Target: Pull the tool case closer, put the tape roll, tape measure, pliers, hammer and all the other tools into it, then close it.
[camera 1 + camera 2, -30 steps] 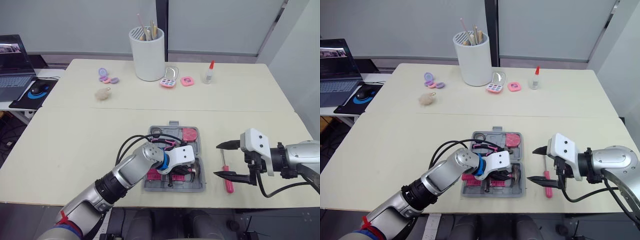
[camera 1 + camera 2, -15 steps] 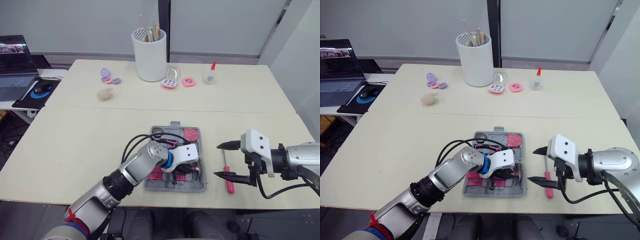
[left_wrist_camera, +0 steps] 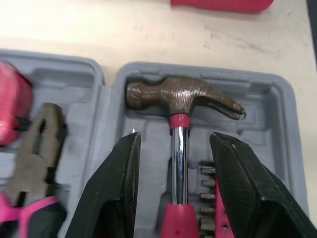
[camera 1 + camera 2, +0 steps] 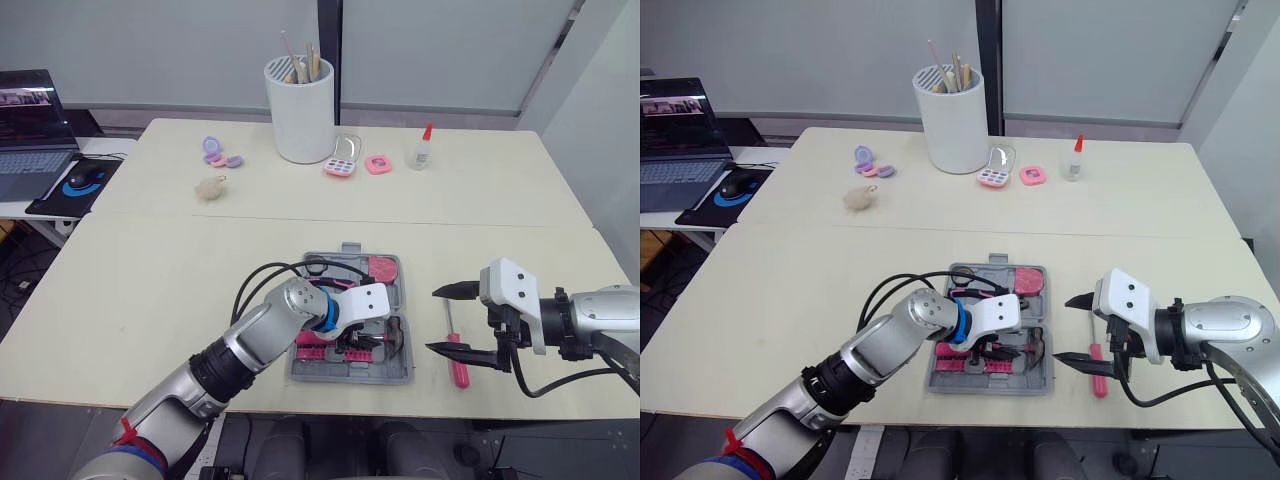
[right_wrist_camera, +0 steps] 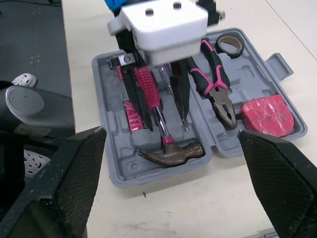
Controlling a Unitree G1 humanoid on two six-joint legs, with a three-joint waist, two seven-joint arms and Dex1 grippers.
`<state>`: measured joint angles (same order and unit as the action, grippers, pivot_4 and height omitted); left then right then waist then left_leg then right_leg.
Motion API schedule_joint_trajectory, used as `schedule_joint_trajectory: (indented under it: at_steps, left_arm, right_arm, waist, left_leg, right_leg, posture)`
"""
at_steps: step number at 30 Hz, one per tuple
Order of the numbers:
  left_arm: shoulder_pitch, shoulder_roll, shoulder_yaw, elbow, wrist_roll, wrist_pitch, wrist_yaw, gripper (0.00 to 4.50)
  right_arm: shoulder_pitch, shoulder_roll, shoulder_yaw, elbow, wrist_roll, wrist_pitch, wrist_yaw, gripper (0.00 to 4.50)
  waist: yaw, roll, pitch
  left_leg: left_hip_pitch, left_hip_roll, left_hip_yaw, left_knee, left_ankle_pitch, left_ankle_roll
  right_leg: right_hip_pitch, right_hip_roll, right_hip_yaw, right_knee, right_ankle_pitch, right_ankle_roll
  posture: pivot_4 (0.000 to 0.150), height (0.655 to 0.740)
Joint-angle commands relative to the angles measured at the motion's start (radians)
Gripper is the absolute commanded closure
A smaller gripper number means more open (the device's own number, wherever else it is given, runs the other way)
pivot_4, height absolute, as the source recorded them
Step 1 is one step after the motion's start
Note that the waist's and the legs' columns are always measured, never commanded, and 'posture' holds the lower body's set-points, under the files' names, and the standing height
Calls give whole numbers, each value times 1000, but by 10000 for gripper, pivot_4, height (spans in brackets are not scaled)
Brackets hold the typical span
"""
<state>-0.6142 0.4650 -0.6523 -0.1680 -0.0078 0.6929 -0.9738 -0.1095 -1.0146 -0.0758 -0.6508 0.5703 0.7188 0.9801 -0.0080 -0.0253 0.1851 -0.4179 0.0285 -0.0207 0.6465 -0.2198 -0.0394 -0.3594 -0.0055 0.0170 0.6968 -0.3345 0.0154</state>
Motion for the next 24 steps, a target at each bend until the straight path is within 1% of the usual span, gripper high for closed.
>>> schedule_joint_trajectory:
  at_steps: [1,3,4,6,11,15,19,24]
  left_arm:
    - [23,27,70,-62,-28,-81,-17,22324]
    - [55,36,104,-37,-40,-140,-10,22324]
    - [75,48,111,-18,-33,-178,-8,24076]
    - [123,49,141,12,-47,-256,-7,28487]
    - [208,20,215,92,-89,-377,4,44167]
    - [230,-15,240,162,-100,-468,6,44652]
    - [223,-39,229,228,-83,-519,-13,44652]
    - [227,-1,243,229,-85,-529,-68,44652]
  right_arm:
    - [-26,2,-3,0,-4,-21,0,0]
    - [-32,4,3,7,-7,-26,0,0]
    - [-35,5,6,11,-8,-28,0,0]
    - [-39,5,11,18,-10,-32,0,0]
    - [-35,5,9,23,-14,-40,4,0]
    - [-33,0,6,25,-12,-42,7,0]
    - [-37,-3,3,25,-8,-39,9,0]
    - [-32,-9,-14,18,2,-30,8,0]
  waist:
    - [0,0,0]
    - [-1,0,0]
    - [0,0,0]
    - [0,0,0]
    - [4,0,0]
    - [5,0,0]
    - [5,0,0]
    - [4,0,0]
  left_leg:
    - [0,0,0,0,0,0]
    - [1,0,0,0,0,0]
    - [1,0,0,0,0,0]
    - [1,1,0,0,0,0]
    - [1,0,0,0,0,0]
    - [1,0,0,0,0,0]
    - [1,0,0,0,0,0]
    - [1,0,0,0,0,0]
  right_leg:
    - [0,0,0,0,0,0]
    - [0,0,0,0,0,0]
    - [0,0,0,0,0,0]
    - [1,0,0,0,0,0]
    - [1,-1,0,0,0,0]
    - [1,-1,-1,0,0,0]
    - [1,-1,-1,0,0,0]
    - [1,0,-1,0,0,0]
  posture:
    - [1500,7400]
    - [1500,7400]
    - [1500,7400]
    - [1500,7400]
    - [1500,7400]
    - [1500,7400]
    - [1500,7400]
    - [1500,7400]
